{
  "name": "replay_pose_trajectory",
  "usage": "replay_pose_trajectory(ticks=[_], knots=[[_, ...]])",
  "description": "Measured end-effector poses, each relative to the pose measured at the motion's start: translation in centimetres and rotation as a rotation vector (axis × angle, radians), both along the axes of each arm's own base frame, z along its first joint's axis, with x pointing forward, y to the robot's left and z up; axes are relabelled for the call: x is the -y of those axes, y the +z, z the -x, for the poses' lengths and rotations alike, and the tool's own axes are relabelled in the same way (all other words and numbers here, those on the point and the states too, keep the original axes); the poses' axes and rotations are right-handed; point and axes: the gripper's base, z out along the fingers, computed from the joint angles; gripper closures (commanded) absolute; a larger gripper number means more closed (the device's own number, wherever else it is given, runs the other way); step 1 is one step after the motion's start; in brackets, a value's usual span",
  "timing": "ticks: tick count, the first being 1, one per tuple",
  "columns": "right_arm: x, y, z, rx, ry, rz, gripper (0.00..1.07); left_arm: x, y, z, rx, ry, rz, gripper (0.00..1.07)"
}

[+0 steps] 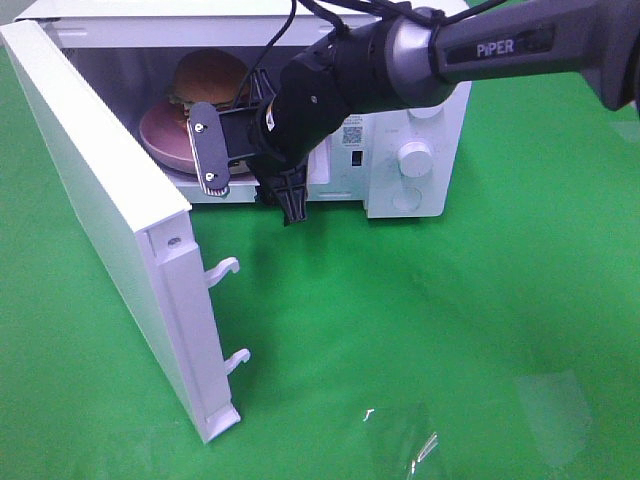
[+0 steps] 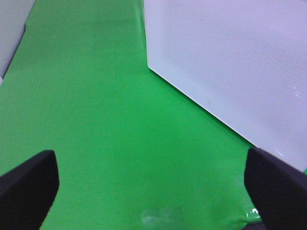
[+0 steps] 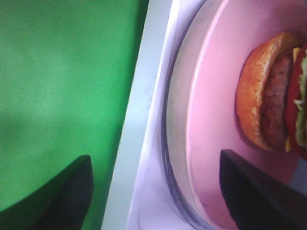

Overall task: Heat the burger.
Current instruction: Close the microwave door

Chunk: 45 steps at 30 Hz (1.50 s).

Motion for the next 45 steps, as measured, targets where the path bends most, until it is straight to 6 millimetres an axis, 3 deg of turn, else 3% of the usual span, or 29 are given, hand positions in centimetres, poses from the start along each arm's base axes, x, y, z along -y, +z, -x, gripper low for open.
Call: replay_pose_trajectory(ticks=[12, 15, 23, 31, 45], knots=[[1.3, -0.2, 1.8, -0.027, 0.000, 0.003, 0.31, 0.0, 0.0, 0.0, 0.000, 0.000, 0.000, 0.09], [1.6, 1.1, 2.3, -0.006, -0.003, -0.032, 0.31, 0.0, 0.0, 0.0, 0.000, 0.000, 0.000, 0.09], [3.1, 1.4, 4.1, -0.038, -0.023, -0.040, 0.31, 0.0, 0.0, 0.0, 0.000, 0.000, 0.000, 0.09], [4.4, 3.5, 5.9, -0.052, -0.071, -0.093, 0.31, 0.0, 0.0, 0.0, 0.000, 0.000, 0.000, 0.09], [8.2, 6.5, 10.4, -0.188, -0.309, -0.272, 0.25, 0.0, 0.0, 0.0, 0.000, 0.000, 0.000, 0.09]])
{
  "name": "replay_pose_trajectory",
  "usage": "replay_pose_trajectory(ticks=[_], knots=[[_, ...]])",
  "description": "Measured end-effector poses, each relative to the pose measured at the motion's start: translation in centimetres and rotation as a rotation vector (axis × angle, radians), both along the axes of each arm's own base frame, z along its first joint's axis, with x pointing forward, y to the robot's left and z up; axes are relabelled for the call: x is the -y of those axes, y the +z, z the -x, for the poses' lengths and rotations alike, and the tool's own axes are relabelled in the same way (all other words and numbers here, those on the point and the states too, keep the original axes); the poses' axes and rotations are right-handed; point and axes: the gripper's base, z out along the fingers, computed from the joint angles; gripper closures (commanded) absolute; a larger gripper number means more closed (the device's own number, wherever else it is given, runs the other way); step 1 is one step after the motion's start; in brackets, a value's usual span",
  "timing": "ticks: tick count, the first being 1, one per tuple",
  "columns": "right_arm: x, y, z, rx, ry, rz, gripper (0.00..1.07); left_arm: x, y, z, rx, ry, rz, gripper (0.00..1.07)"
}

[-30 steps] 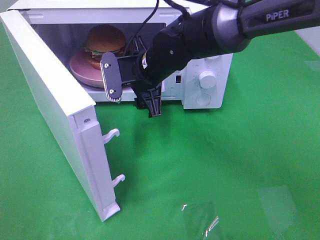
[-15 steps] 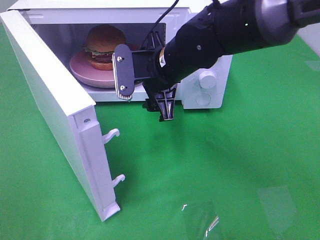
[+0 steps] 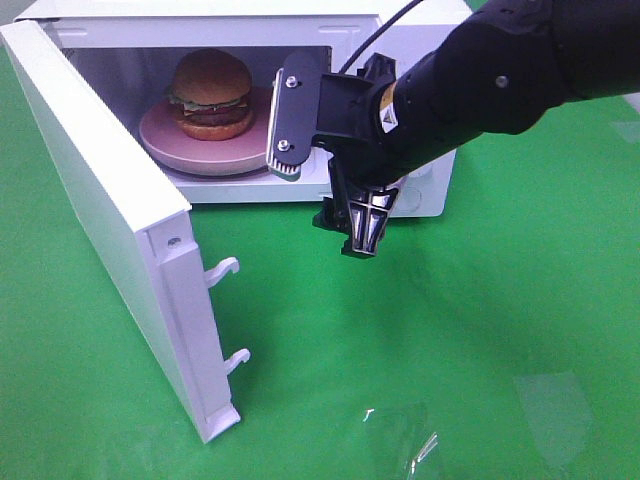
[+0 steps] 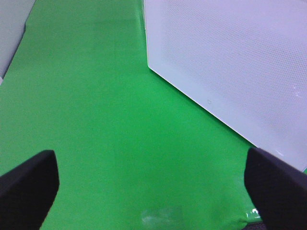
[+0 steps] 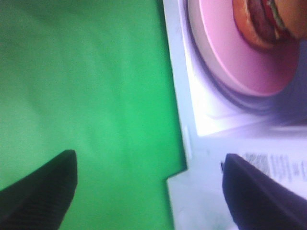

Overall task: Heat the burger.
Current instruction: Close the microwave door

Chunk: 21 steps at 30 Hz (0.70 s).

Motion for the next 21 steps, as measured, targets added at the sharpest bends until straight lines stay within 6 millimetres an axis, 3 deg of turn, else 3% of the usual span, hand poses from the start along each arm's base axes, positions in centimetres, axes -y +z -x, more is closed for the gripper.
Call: replay_pose_trajectory(ticks=[10, 13, 21], knots=[[2.5, 2.1, 2.5, -0.118, -0.188, -0.061, 0.27, 0.0, 0.0, 0.0, 0.000, 0.000, 0.000, 0.09], [3.8, 3.8, 3.7, -0.183, -0.315, -0.093, 0.29, 0.0, 0.0, 0.0, 0.000, 0.000, 0.000, 0.09], [5.8, 5.6, 5.3, -0.274, -0.507, -0.136, 0.31, 0.0, 0.0, 0.0, 0.000, 0.000, 0.000, 0.09]])
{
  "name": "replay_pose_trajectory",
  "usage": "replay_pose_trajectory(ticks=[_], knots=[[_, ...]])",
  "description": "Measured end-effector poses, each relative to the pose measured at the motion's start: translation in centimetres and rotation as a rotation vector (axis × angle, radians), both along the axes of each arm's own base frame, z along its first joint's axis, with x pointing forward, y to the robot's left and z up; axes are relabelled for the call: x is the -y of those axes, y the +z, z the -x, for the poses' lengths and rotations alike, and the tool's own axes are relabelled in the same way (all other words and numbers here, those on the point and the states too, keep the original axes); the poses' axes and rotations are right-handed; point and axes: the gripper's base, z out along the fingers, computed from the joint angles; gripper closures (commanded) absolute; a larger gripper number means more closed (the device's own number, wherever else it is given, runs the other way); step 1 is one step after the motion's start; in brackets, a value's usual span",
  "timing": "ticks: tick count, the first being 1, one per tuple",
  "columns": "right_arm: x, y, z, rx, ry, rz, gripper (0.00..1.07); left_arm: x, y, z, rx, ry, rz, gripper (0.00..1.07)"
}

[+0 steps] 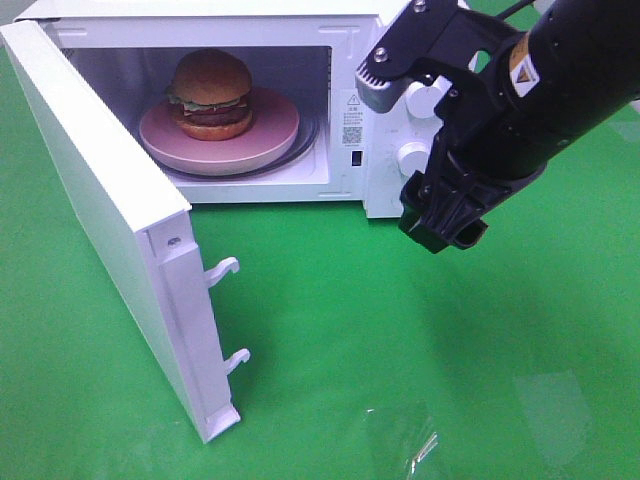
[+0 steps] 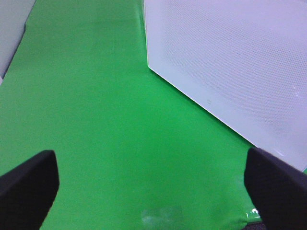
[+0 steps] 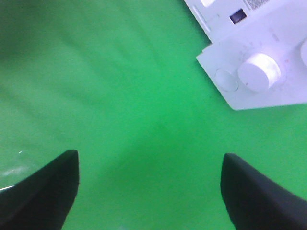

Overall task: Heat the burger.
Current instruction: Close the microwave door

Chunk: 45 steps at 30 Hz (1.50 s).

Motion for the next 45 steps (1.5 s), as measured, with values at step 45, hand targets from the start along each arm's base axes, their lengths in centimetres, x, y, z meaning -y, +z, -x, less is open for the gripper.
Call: replay_pose_trajectory(ticks=[45], knots=[[16.0, 4.8, 12.6, 0.041, -0.705, -0.231, 0.31, 0.0, 0.0, 0.0, 0.000, 0.000, 0.000, 0.09]])
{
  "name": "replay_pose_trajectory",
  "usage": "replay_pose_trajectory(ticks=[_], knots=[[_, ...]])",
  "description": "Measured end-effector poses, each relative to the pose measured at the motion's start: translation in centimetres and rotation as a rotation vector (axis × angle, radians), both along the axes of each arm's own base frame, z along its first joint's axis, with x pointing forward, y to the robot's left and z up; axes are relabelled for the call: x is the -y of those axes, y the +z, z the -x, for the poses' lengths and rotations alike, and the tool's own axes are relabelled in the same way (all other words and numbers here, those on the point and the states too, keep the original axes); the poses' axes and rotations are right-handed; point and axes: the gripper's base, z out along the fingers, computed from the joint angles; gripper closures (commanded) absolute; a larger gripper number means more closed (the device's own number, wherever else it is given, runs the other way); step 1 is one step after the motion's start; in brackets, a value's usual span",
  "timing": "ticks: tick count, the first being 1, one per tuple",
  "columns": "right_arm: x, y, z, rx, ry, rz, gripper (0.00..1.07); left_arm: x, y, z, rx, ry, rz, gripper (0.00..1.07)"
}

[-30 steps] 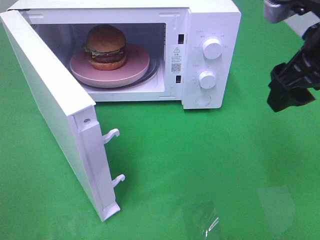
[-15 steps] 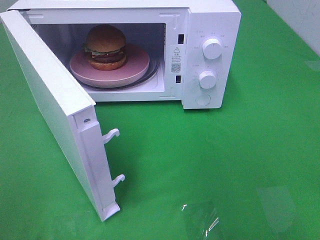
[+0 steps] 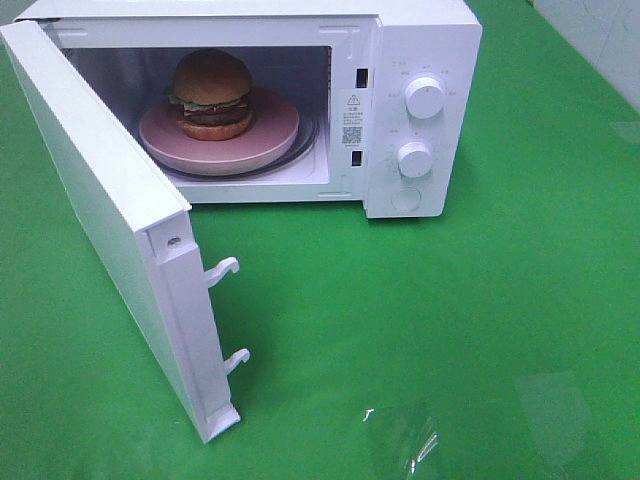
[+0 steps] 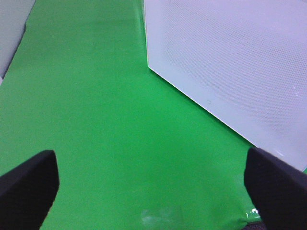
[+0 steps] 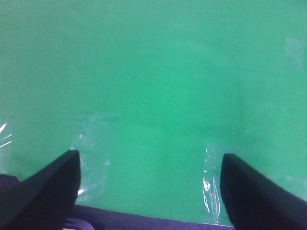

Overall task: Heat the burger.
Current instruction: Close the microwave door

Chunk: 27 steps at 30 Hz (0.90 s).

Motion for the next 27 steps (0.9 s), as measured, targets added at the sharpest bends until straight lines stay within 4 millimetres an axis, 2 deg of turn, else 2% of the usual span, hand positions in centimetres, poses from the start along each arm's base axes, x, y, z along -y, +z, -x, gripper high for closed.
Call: replay_pose_trajectory(ticks=[1, 2, 5, 7, 8, 11, 14, 18, 22, 27], knots=[[0.0, 0.0, 0.0, 0.000, 0.000, 0.000, 0.31, 0.0, 0.0, 0.0, 0.000, 0.000, 0.000, 0.09], [0.1, -0.1, 1.0, 0.025, 0.001, -0.011, 0.31, 0.0, 0.0, 0.0, 0.000, 0.000, 0.000, 0.09], [0.2, -0.2, 1.4, 0.036, 0.003, -0.015, 0.31, 0.0, 0.0, 0.0, 0.000, 0.000, 0.000, 0.09], [0.5, -0.2, 3.6, 0.112, 0.025, -0.031, 0.31, 0.0, 0.0, 0.0, 0.000, 0.000, 0.000, 0.09], [0.5, -0.2, 3.6, 0.112, 0.025, -0.031, 0.31, 0.0, 0.0, 0.0, 0.000, 0.000, 0.000, 0.09], [0.7, -0.7, 5.5, 0.170, 0.022, -0.058, 0.31, 0.0, 0.0, 0.0, 0.000, 0.000, 0.000, 0.09], [0.8, -0.9, 5.9, 0.187, 0.015, -0.071, 0.31, 0.0, 0.0, 0.0, 0.000, 0.000, 0.000, 0.09], [1.1, -2.6, 8.4, 0.299, -0.036, -0.113, 0.31, 0.0, 0.0, 0.0, 0.000, 0.000, 0.000, 0.09], [1.2, -3.8, 9.4, 0.350, -0.066, -0.110, 0.31, 0.0, 0.0, 0.0, 0.000, 0.000, 0.000, 0.09], [1.2, -4.3, 10.3, 0.428, -0.094, -0.117, 0.31, 0.0, 0.0, 0.0, 0.000, 0.000, 0.000, 0.09]])
